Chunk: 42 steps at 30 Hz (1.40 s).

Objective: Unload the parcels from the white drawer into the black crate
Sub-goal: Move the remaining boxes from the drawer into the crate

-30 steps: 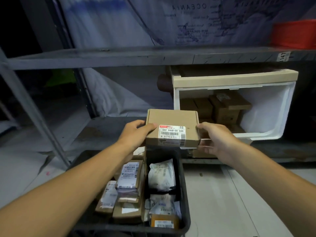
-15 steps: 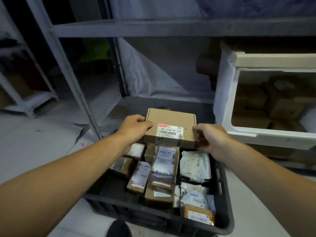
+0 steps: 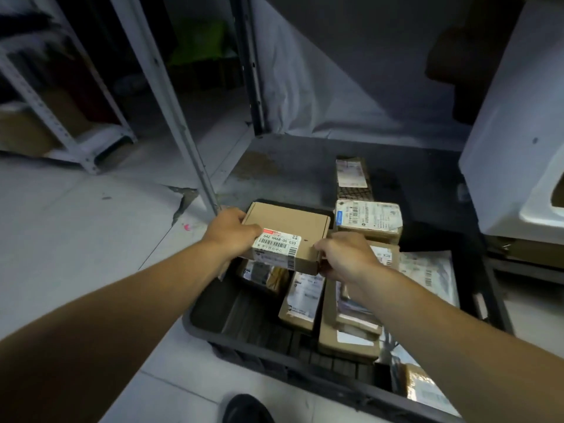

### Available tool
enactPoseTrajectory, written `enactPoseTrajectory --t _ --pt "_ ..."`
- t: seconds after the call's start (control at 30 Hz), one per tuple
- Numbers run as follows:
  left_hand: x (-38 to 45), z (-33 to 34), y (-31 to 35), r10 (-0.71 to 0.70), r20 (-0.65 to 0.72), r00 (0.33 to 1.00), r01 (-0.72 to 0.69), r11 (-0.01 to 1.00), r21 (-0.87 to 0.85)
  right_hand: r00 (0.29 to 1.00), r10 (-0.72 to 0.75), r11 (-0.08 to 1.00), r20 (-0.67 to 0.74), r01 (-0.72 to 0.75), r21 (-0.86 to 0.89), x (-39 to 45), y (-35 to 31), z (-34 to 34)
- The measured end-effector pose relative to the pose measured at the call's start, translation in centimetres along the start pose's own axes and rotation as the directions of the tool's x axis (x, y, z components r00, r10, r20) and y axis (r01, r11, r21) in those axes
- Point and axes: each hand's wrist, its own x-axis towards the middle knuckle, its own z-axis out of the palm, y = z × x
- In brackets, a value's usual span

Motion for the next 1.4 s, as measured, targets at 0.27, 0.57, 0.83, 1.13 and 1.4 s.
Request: enactPoseTrajectory --t 0.27,0.57,0.83,1.13,1.4 --pt "4.6 2.2 -3.0 0.016 0.002 1.000 -0.016 0.996 0.085 0.996 0.009 0.997 -0.092 -0.016 -0.077 4.6 2.8 4.8" --pt "10.5 4.3 -6.8 0.119 0.132 0.984 -0.157 0.932 0.328 0.990 -0.036 0.940 -0.134 -0.012 -0.341 10.7 4.2 7.7" --pt "13.6 6.2 -7.9 0.199 0.132 0.971 -0.237 0.868 0.437 0.974 -0.093 0.886 -0.208 -0.015 -0.464 14.2 5.3 8.7" --pt "14.4 7.6 -9.1 0.236 0.181 0.955 -0.297 0.722 0.625 0.960 -0.212 0.771 -0.180 0.051 -0.635 14.2 6.1 9.2" --pt "13.9 6.8 -8.6 0.287 0.262 0.921 -0.388 0.640 0.663 0.980 -0.166 0.739 -0.106 0.052 -0.672 13.6 5.0 9.0"
